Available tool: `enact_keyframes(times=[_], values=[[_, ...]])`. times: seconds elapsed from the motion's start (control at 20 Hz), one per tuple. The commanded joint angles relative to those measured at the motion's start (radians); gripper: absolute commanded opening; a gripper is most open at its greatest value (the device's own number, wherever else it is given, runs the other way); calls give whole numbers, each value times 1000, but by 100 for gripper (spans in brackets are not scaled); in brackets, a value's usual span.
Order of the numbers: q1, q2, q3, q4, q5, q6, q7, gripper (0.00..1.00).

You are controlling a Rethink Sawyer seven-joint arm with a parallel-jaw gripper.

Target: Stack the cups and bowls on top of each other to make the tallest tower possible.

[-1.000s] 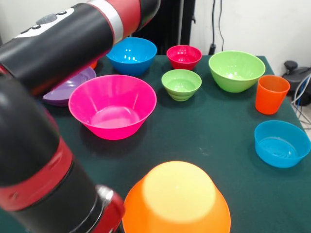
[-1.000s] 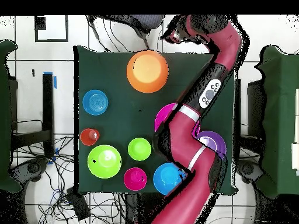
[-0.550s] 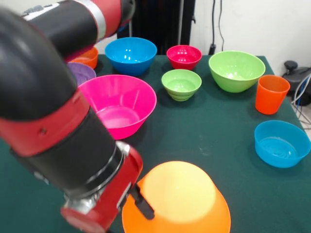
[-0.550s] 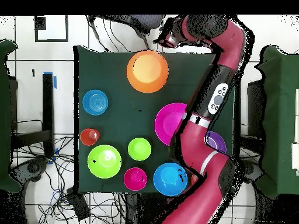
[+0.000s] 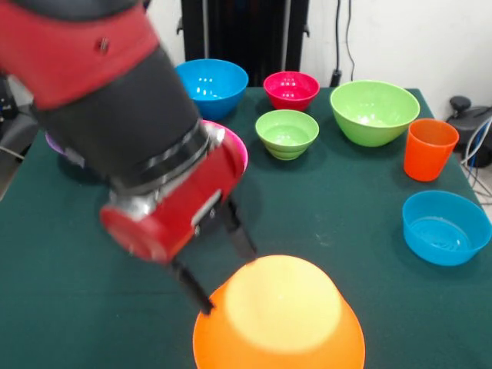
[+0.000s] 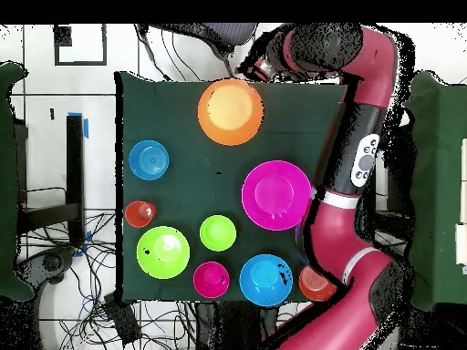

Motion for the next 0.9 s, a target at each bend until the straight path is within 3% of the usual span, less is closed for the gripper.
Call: enact_keyframes(times=[0.05,0.45,0.7,0.9], values=[[-24,-164,-326,207,97,55,408,100],[-57,-283,-446,344,214,-2,569,100],[-89,-326,-471,434,222,-20,717,100],[-101,-350,-499,469,241,-56,762,100]])
